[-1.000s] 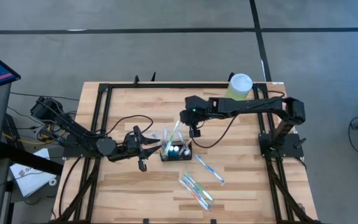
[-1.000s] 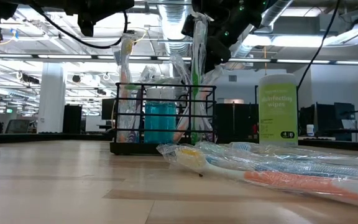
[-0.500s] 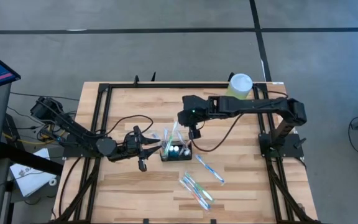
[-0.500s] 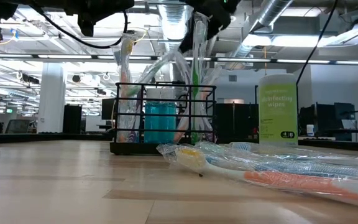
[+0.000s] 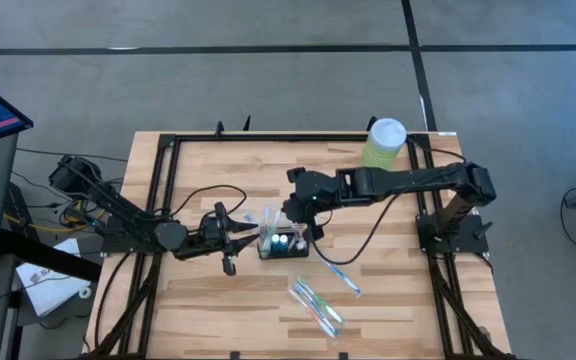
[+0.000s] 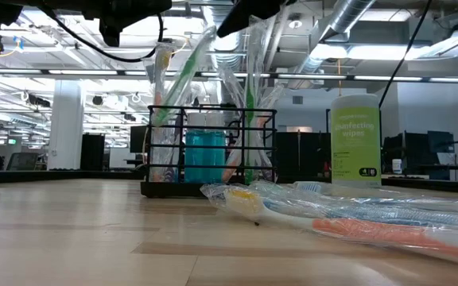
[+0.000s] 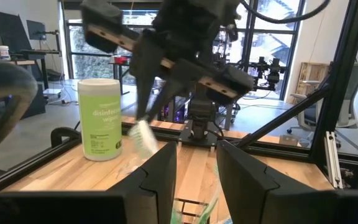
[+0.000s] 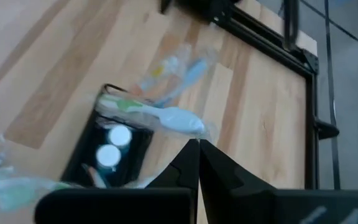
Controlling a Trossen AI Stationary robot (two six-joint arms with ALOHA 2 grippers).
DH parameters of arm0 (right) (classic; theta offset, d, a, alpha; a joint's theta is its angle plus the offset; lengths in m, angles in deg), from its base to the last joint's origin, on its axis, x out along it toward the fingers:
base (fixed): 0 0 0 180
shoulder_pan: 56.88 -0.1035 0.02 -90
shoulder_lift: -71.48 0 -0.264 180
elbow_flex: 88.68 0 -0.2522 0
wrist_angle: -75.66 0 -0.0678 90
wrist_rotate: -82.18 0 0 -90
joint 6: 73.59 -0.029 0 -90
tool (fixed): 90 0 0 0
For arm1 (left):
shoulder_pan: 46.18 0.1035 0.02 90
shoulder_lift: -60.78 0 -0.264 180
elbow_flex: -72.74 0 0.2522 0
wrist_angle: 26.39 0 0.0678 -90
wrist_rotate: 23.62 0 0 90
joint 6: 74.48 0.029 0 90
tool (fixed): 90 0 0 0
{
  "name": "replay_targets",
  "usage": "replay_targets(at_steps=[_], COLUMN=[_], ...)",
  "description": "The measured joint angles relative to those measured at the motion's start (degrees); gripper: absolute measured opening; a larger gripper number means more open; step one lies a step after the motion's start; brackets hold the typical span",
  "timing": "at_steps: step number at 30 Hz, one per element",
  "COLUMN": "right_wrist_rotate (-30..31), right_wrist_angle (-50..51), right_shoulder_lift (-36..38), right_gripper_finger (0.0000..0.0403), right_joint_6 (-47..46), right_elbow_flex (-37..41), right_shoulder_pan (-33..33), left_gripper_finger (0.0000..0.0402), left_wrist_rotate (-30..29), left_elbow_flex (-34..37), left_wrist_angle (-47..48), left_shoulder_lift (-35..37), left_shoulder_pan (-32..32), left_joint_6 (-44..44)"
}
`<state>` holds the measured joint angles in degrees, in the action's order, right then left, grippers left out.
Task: Pick & Place toothbrushing station
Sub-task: Put the green toothbrush into the mesh
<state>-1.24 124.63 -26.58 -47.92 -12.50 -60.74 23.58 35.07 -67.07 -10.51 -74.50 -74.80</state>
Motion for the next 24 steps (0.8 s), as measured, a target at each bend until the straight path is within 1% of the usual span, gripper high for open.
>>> replay_targets(at_steps=[10,11,13,16,24], right_wrist_rotate=[0.0,0.3,2.7,5.5,5.4], right_wrist_angle=[-1.8,-1.8,-1.8,-1.8,-1.8], right_shoulder_lift=[0.0,0.0,0.0,0.0,0.0], right_gripper_finger=[0.0,0.0,0.0,0.0,0.0], right_joint_6=[0.4,1.2,1.9,2.2,2.9], right_elbow_flex=[0.0,0.0,0.0,0.0,0.0], right_shoulder_pan=[-3.3,-3.5,-3.7,-2.7,-0.2], left_gripper_finger=[0.0108,0.0108,0.0108,0.0108,0.0108], left_wrist_rotate=[-0.1,-0.1,-0.1,0.0,0.0], left_elbow_flex=[0.0,0.0,0.0,0.0,0.0], left_wrist_angle=[0.0,0.0,0.0,0.0,0.0], left_shoulder_lift=[0.0,0.0,0.0,0.0,0.0], left_shoulder_pan=[0.0,0.0,0.0,0.0,0.0], left_joint_6=[0.0,0.0,0.0,0.0,0.0])
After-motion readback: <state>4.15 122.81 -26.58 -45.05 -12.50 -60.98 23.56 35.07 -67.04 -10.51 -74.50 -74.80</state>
